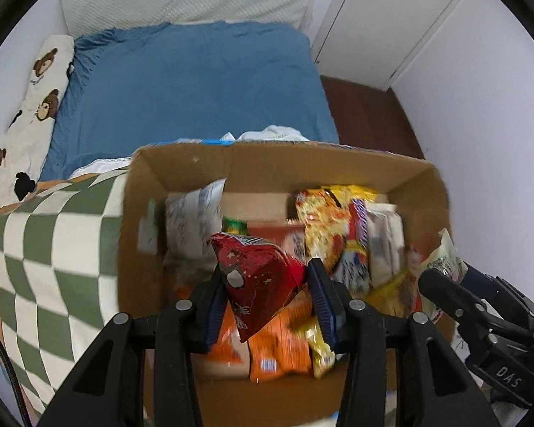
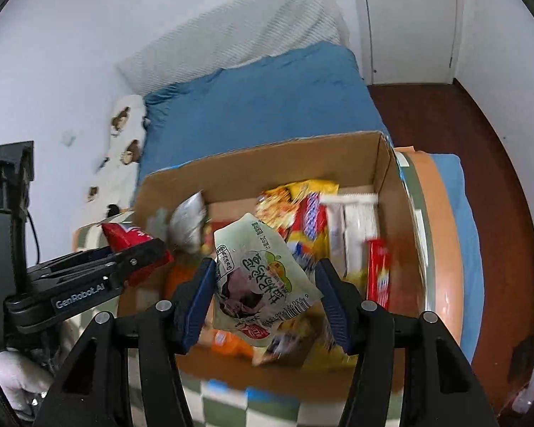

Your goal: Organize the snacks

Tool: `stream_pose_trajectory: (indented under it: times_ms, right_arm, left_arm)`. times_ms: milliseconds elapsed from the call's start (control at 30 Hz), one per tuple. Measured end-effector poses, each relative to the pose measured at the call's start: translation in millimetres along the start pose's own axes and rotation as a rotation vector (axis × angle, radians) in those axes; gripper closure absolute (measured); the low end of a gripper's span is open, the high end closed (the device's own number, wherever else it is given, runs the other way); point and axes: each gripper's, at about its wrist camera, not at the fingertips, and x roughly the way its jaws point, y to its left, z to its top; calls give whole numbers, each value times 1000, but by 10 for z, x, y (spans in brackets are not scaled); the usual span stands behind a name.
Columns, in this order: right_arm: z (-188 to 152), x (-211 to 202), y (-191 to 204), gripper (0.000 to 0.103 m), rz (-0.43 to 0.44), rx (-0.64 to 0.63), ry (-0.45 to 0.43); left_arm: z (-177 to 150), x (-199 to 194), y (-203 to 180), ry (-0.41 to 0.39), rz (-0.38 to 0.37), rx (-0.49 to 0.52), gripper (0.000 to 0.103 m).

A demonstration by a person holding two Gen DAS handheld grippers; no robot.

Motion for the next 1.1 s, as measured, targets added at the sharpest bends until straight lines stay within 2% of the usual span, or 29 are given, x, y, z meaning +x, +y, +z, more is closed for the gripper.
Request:
stream_pose_trajectory:
  times_ms: [167, 333, 467, 500, 533, 567, 633, 800, 867, 1100]
  right_arm:
    - [247, 408, -115, 43, -59, 17, 56]
    - [350, 677, -265, 43, -82, 49, 107]
    - [367, 809, -358, 39, -90, 74, 150]
    - [368, 822, -369, 39, -94, 77, 156]
    - [355, 831, -385, 37, -95, 79, 157]
    - [355, 829, -390, 29, -103, 81, 159]
    - [368, 811, -401, 15, -118, 83, 159]
    - [327, 694, -327, 11, -152, 54, 155]
    - [298, 650, -318, 10, -170, 41, 149]
    - [163, 446, -252, 7, -204, 14, 122]
  left_arm:
    - [254, 393, 26, 68, 21, -7, 62]
    - [293, 574, 13, 97, 31, -1, 61]
    - [261, 615, 8, 111, 44, -3, 60]
    - [267, 615, 6, 112, 49, -5, 58]
    - [256, 606, 6, 113, 56, -6, 49]
    - [247, 593, 4, 112, 65, -5, 32]
    - [233, 557, -12, 99, 85, 1, 12]
    - [149, 406, -31, 58, 98, 15, 9]
    - [104, 346, -40, 43, 108, 20, 4]
    - [-26, 119, -65, -2, 110, 26, 4]
